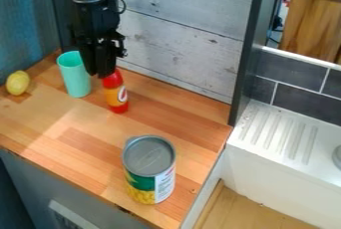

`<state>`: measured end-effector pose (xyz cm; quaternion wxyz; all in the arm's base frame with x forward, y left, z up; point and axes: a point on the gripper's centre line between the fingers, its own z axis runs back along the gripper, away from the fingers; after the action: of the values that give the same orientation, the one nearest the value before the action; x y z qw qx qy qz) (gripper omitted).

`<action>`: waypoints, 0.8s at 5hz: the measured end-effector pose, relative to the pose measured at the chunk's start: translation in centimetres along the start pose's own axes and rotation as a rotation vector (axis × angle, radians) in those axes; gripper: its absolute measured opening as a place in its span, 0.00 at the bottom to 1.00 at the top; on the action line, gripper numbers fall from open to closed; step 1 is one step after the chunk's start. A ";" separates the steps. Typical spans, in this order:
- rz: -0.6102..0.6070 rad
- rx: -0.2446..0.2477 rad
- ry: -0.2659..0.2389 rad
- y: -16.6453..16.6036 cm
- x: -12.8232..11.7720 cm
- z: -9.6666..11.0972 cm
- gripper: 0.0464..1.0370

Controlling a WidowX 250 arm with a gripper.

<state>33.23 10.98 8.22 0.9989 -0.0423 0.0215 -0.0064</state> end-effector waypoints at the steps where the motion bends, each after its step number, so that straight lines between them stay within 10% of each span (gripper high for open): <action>1: 0.112 0.056 0.012 1.3 -2.7 3.3 0.30; 2: 0.198 0.057 0.026 2.7 -6.6 5.4 0.30; 4: 0.524 0.166 0.289 9.2 -11.6 3.9 0.30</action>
<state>21.90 20.62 11.79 0.9532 0.0475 0.1728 0.2435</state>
